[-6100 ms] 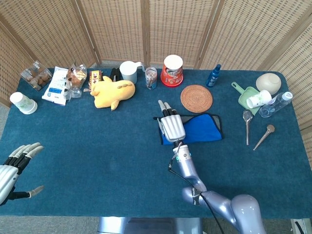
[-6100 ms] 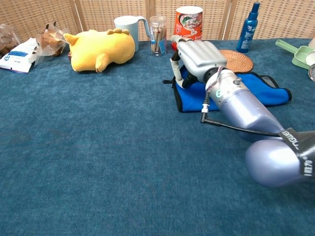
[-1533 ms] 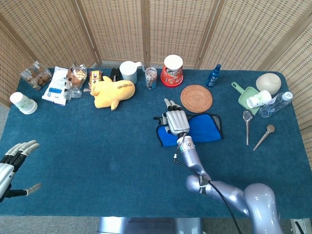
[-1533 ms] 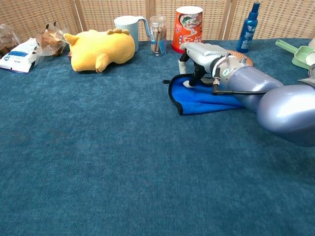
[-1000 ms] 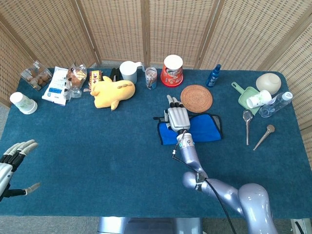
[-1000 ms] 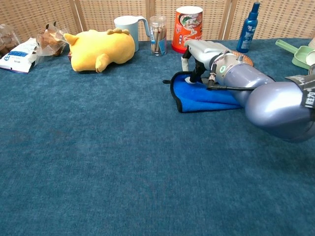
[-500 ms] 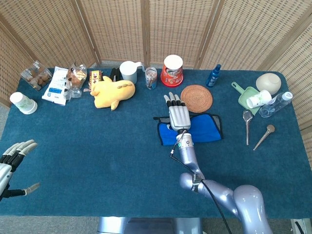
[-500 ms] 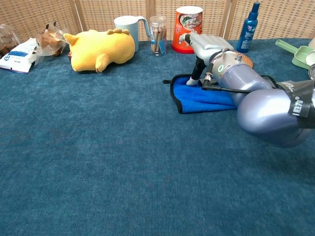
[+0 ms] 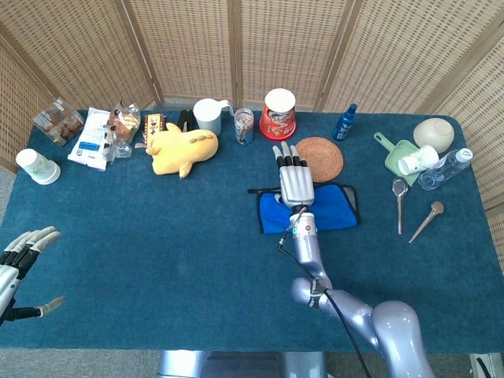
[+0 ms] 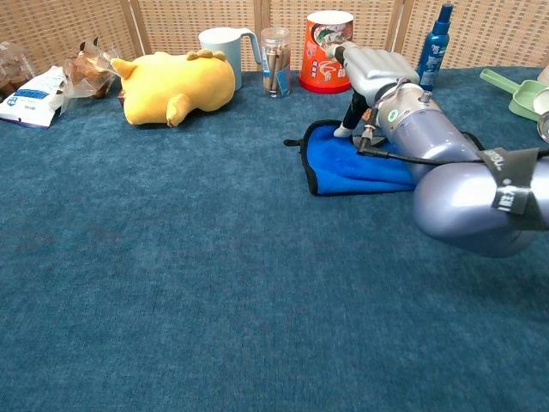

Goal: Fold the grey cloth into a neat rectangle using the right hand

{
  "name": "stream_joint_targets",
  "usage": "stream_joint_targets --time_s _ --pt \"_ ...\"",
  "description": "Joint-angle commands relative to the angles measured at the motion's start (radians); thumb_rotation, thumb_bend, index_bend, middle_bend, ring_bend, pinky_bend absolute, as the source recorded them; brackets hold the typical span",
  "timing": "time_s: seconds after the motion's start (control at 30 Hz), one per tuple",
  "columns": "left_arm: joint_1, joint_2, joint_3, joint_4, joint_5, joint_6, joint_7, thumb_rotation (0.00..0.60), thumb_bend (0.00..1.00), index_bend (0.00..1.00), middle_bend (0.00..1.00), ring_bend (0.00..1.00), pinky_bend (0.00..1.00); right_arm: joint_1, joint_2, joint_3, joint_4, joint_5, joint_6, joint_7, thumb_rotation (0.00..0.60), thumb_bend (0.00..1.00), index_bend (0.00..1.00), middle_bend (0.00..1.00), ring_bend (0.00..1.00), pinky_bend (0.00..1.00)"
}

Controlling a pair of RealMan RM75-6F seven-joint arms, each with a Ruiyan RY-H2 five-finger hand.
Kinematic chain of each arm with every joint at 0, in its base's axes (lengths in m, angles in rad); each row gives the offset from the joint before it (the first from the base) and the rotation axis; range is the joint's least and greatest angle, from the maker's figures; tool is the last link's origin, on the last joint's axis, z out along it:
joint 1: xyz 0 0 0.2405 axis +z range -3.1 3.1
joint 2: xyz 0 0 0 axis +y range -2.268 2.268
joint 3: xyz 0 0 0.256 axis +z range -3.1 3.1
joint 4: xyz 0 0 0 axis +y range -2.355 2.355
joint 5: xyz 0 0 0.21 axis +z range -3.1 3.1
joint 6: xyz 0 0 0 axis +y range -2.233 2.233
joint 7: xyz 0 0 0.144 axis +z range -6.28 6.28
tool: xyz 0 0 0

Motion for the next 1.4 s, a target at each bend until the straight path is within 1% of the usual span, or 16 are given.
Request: stream_joint_targets --time_s 0.03,0.17,0.33,0.4,0.47,0.53,0.67,0.8,0.97,1.17,1.4 --pt "0.001 0.000 0.000 0.000 0.000 0.001 0.002 0.600 0.24 0.07 0.00 0.00 0.06 0.018 -0.029 0.020 0.048 0.004 0.001 0.008 0.600 0.00 0.01 0.00 0.00 0.27" --pt "0.001 0.001 -0.002 0.001 -0.003 0.003 -0.001 0.600 0.24 0.07 0.00 0.00 0.06 0.030 -0.047 0.030 0.086 0.020 -0.029 -0.018 0.600 0.00 0.00 0.00 0.00 0.27" --pt "-0.001 0.001 -0.004 0.003 -0.008 -0.002 -0.004 0.600 0.24 0.07 0.00 0.00 0.06 0.032 -0.049 0.036 0.083 0.005 -0.020 0.003 0.600 0.00 0.00 0.00 0.00 0.27" --pt "-0.001 0.001 -0.004 0.003 -0.007 -0.003 -0.003 0.600 0.24 0.07 0.00 0.00 0.06 0.029 -0.044 0.038 0.069 0.003 -0.019 0.008 0.600 0.01 0.00 0.00 0.00 0.27" --pt "-0.002 0.000 -0.004 0.003 -0.007 -0.004 -0.002 0.600 0.24 0.07 0.00 0.00 0.06 0.022 -0.036 0.041 0.046 0.005 -0.019 0.006 0.600 0.09 0.00 0.00 0.00 0.27" --pt "-0.002 0.000 -0.003 0.003 -0.008 -0.006 -0.002 0.600 0.24 0.07 0.00 0.00 0.06 0.014 -0.026 0.041 0.022 0.006 -0.019 0.004 0.600 0.13 0.00 0.00 0.00 0.27" --pt "-0.003 -0.001 -0.003 0.002 -0.006 -0.008 0.000 0.600 0.24 0.07 0.00 0.00 0.06 -0.013 0.004 0.033 -0.043 0.003 -0.014 -0.007 0.600 0.13 0.00 0.00 0.00 0.27" --pt "-0.002 -0.001 -0.002 0.001 -0.005 -0.008 0.003 0.600 0.24 0.07 0.00 0.00 0.06 -0.017 0.018 0.038 -0.066 0.002 -0.004 -0.015 0.600 0.13 0.01 0.00 0.00 0.27" --pt "-0.002 0.000 -0.003 0.001 -0.007 -0.006 0.000 0.600 0.24 0.07 0.00 0.00 0.06 0.001 0.006 0.057 -0.025 0.015 -0.007 -0.027 0.600 0.10 0.02 0.00 0.00 0.27" --pt "-0.002 0.001 -0.007 0.006 -0.019 -0.007 -0.010 0.600 0.24 0.07 0.00 0.00 0.06 0.028 -0.037 0.058 0.084 0.014 -0.036 -0.004 0.600 0.08 0.02 0.00 0.00 0.27" --pt "-0.003 0.001 -0.011 0.006 -0.032 -0.011 -0.010 0.600 0.24 0.07 0.00 0.00 0.06 0.073 -0.068 0.073 0.176 0.004 -0.057 0.033 0.600 0.06 0.03 0.00 0.00 0.27"
